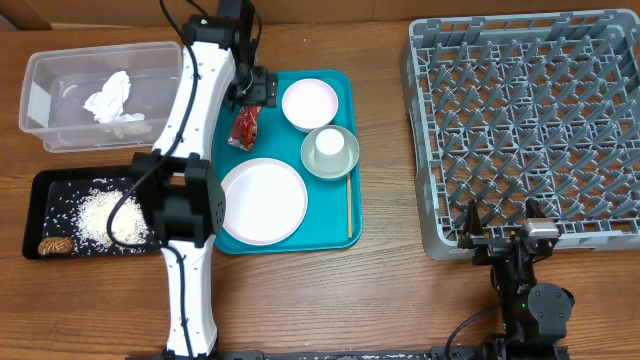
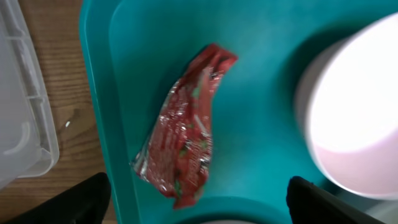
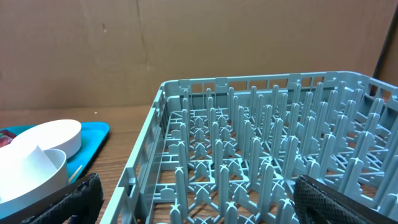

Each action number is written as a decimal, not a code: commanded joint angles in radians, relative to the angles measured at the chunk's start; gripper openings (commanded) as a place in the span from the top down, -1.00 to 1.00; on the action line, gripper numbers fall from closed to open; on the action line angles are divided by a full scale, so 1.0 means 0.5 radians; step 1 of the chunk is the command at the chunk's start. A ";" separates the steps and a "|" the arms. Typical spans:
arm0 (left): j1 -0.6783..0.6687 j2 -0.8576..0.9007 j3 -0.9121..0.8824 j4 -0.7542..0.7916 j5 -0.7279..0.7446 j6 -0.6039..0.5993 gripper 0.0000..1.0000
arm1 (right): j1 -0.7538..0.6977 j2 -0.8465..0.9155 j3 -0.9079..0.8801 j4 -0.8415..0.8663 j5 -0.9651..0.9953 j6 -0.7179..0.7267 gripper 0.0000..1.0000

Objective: Sort waste into correct bins and load items into the dishwasher

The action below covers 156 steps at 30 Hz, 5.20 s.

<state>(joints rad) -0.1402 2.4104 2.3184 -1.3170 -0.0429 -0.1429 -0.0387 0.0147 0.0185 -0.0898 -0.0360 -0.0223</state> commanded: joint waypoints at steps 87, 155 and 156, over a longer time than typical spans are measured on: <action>0.211 -0.075 0.575 -0.316 0.848 0.288 -1.00 | -0.004 -0.024 -0.021 0.012 0.018 -0.002 -1.00; 0.409 -1.130 -0.085 -0.738 -0.483 -0.907 -1.00 | -0.004 -0.024 -0.021 0.012 0.018 -0.002 -1.00; 0.455 -1.130 -0.085 -0.739 -0.433 -0.934 -1.00 | -0.004 -0.024 -0.021 0.012 0.018 -0.002 -1.00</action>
<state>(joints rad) 0.0528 1.8645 2.2826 -1.6863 -0.2687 -0.5293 -0.0387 0.0147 0.0185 -0.0898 -0.0364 -0.0223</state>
